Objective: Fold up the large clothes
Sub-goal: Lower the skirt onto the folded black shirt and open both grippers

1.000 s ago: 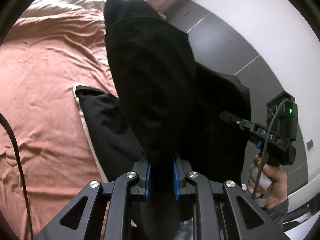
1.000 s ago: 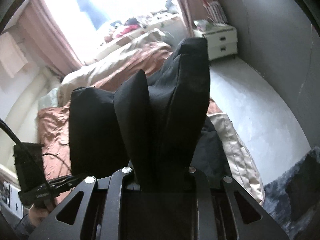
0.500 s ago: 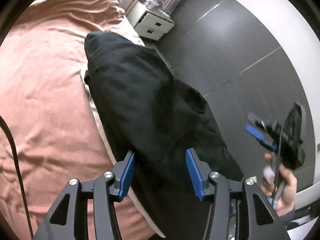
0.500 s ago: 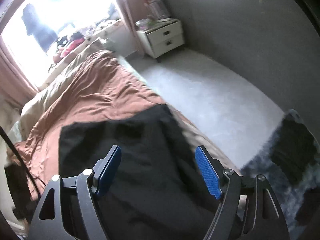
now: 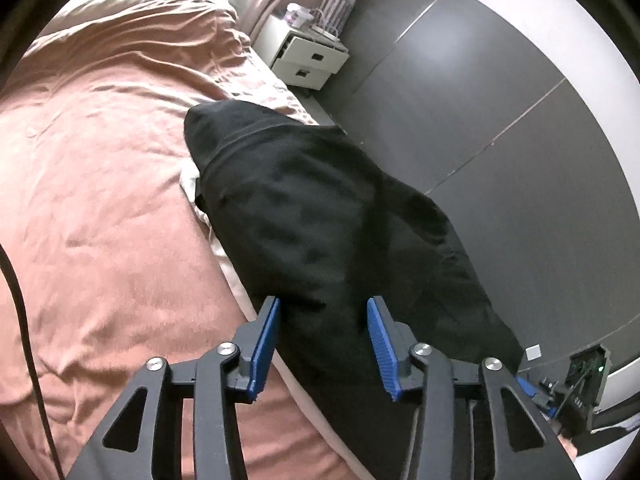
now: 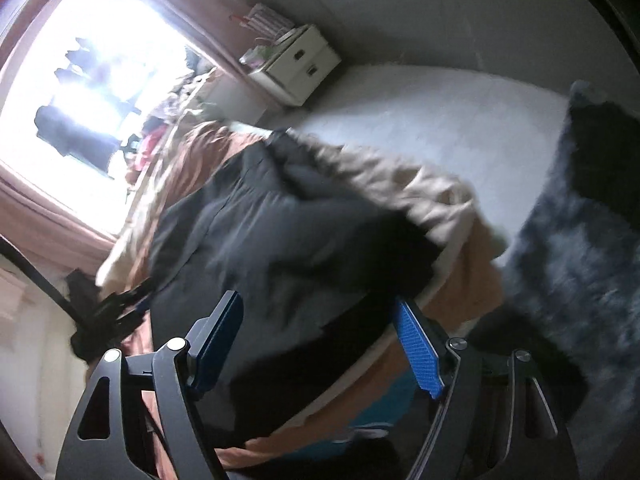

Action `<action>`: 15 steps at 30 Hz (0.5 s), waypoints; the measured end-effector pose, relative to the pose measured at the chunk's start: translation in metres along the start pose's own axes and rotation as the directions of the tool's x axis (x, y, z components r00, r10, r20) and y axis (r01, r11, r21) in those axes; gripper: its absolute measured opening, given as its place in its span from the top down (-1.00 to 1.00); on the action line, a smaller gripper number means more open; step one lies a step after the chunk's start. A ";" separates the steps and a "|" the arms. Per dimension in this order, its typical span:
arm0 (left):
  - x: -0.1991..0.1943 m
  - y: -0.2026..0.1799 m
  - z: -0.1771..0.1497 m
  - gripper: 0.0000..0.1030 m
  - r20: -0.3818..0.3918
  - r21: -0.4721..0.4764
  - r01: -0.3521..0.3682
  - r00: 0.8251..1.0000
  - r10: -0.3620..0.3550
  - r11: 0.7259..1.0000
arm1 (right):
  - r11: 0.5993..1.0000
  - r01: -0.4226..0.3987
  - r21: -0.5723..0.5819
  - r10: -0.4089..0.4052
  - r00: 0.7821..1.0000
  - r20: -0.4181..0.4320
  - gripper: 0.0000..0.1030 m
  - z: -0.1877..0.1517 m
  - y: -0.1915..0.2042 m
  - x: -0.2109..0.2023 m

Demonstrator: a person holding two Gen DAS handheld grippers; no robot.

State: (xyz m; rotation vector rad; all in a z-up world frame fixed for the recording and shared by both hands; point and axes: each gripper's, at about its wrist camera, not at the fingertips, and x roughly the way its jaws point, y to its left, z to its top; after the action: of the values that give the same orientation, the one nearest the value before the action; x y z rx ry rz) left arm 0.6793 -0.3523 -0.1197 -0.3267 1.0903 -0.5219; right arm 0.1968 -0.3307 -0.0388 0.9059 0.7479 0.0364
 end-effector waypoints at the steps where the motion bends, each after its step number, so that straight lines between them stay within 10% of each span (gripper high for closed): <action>1: 0.003 0.000 0.001 0.18 -0.002 0.006 0.004 1.000 -0.004 1.000 | 1.000 0.014 -0.008 -0.014 1.000 -0.001 0.07 -0.002 0.001 0.005; 6: 0.014 -0.003 0.010 0.24 0.002 0.042 0.002 1.000 -0.002 0.999 | 0.997 0.055 0.046 -0.059 0.994 0.087 0.69 0.006 -0.007 0.002; 15: 0.003 -0.006 0.017 0.19 0.024 0.042 0.031 0.999 -0.032 0.999 | 0.988 0.099 0.116 -0.115 0.983 0.142 0.71 -0.005 -0.006 -0.004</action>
State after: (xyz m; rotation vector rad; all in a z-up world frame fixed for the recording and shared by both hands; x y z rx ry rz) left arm 0.6943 -0.3596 -0.1117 -0.3137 1.0502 -0.5660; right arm 0.1892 -0.3325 -0.0433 0.9593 0.6631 -0.1663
